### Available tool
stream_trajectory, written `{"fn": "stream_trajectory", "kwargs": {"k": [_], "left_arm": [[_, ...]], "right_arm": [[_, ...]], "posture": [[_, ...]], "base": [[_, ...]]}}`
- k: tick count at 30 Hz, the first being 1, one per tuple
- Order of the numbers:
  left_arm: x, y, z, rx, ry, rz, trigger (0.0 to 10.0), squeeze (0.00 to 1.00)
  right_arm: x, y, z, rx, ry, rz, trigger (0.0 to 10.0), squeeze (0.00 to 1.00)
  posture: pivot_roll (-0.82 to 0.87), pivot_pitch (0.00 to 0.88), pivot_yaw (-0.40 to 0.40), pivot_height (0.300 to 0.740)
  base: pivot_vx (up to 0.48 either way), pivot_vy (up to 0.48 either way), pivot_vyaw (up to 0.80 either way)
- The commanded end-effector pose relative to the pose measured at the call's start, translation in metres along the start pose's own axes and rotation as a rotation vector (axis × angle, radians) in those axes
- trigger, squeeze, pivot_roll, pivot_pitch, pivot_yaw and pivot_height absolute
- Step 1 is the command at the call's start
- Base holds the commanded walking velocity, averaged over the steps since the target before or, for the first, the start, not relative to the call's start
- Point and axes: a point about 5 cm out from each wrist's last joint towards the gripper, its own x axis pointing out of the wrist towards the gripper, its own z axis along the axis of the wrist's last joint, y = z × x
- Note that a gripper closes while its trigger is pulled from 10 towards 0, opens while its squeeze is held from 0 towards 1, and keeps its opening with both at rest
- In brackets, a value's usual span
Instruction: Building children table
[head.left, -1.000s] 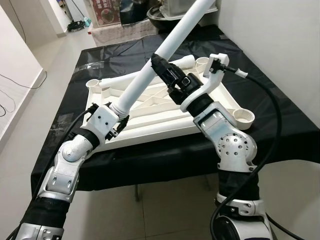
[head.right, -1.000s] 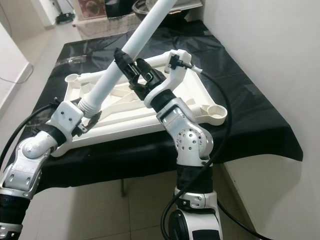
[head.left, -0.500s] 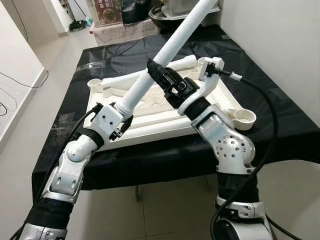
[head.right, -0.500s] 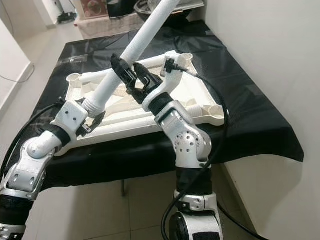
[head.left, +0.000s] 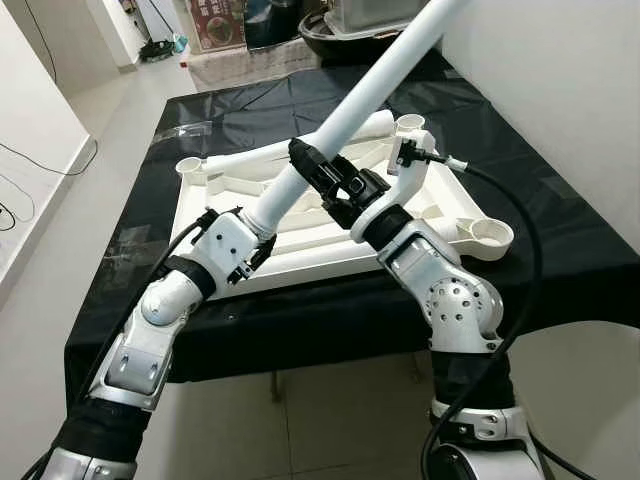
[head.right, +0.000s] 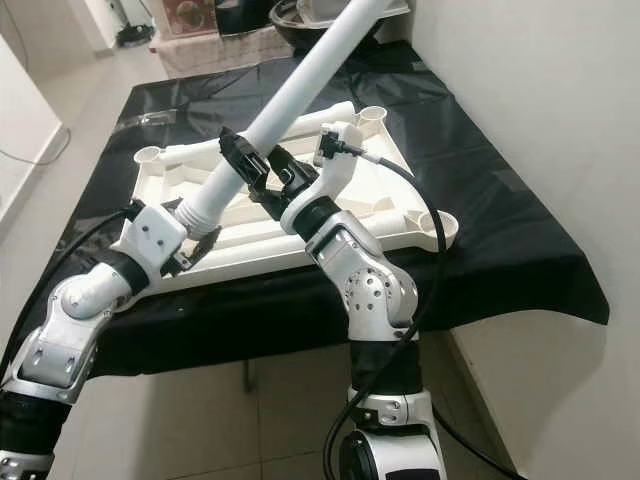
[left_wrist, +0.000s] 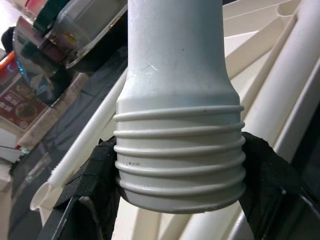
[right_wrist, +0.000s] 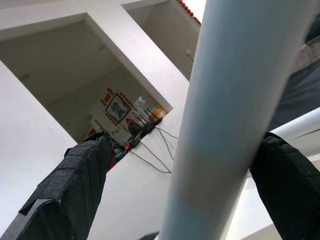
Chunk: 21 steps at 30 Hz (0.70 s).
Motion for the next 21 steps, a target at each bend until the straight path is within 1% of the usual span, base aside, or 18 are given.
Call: {"fn": "stream_trajectory", "kwargs": {"k": [1, 3, 4, 7, 17, 21], "left_arm": [[-0.002, -0.006, -0.002, 0.005, 0.014, -0.024, 10.0, 0.00], [-0.003, -0.016, -0.001, -0.008, 0.010, -0.051, 10.0, 0.00], [-0.003, -0.016, -0.001, -0.008, 0.010, -0.051, 10.0, 0.00], [-0.005, -0.026, -0.001, -0.018, 0.009, -0.069, 10.0, 0.00], [-0.005, -0.030, 0.000, -0.007, 0.005, -0.090, 10.0, 0.00], [-0.008, -0.030, -0.001, -0.006, 0.010, -0.090, 10.0, 0.00]], "right_arm": [[0.003, 0.004, -0.010, 0.024, 0.015, 0.012, 10.0, 0.00], [0.004, 0.002, -0.009, 0.027, 0.010, 0.002, 10.0, 0.00], [0.004, 0.002, -0.009, 0.027, 0.010, 0.002, 10.0, 0.00], [0.005, 0.001, -0.008, 0.031, 0.008, -0.002, 10.0, 0.00], [0.005, 0.001, -0.011, 0.037, 0.013, -0.003, 10.0, 0.00], [0.003, -0.001, -0.014, 0.037, 0.018, -0.010, 10.0, 0.00]], "posture": [[-0.04, 0.085, 0.075, 0.740], [-0.04, 0.085, 0.075, 0.740], [-0.04, 0.085, 0.075, 0.740], [-0.04, 0.079, 0.072, 0.740], [-0.04, 0.074, 0.073, 0.740], [-0.04, 0.073, 0.079, 0.740]], "base": [[0.000, 0.000, 0.00], [0.000, 0.000, 0.00], [0.000, 0.000, 0.00], [0.000, 0.000, 0.00], [0.000, 0.000, 0.00], [0.000, 0.000, 0.00]]}}
